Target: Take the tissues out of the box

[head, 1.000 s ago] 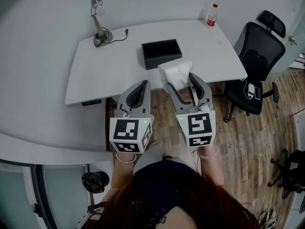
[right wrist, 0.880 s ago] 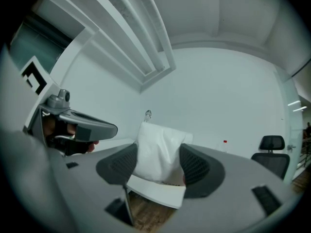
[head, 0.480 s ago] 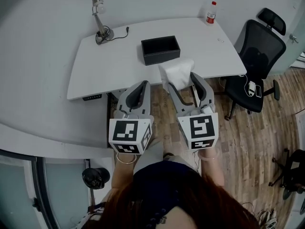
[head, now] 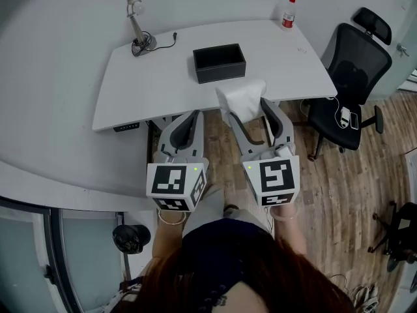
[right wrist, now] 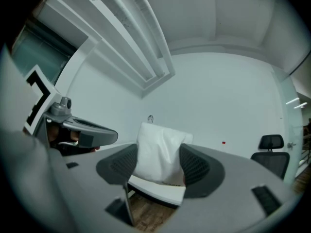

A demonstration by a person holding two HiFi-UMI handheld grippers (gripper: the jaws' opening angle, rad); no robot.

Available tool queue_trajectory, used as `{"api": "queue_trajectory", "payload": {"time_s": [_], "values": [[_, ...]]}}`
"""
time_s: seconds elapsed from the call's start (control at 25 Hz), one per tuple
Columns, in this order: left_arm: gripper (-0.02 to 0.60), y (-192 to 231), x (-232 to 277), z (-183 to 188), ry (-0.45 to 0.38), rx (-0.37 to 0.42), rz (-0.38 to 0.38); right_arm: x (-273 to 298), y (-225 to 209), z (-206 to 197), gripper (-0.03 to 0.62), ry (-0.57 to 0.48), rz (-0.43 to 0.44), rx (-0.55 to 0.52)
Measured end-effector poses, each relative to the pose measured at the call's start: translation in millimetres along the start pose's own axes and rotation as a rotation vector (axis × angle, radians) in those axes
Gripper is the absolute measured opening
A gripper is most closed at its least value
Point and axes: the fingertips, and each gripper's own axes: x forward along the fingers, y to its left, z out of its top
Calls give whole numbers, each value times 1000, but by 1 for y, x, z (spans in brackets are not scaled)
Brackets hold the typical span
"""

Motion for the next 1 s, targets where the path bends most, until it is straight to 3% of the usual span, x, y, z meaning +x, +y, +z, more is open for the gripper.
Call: {"api": "queue_trajectory", "payload": {"time_s": [1.0], "values": [[21,-10,-1,-1,12,2,-22,-11,2,6,288,-14,9,9]]}}
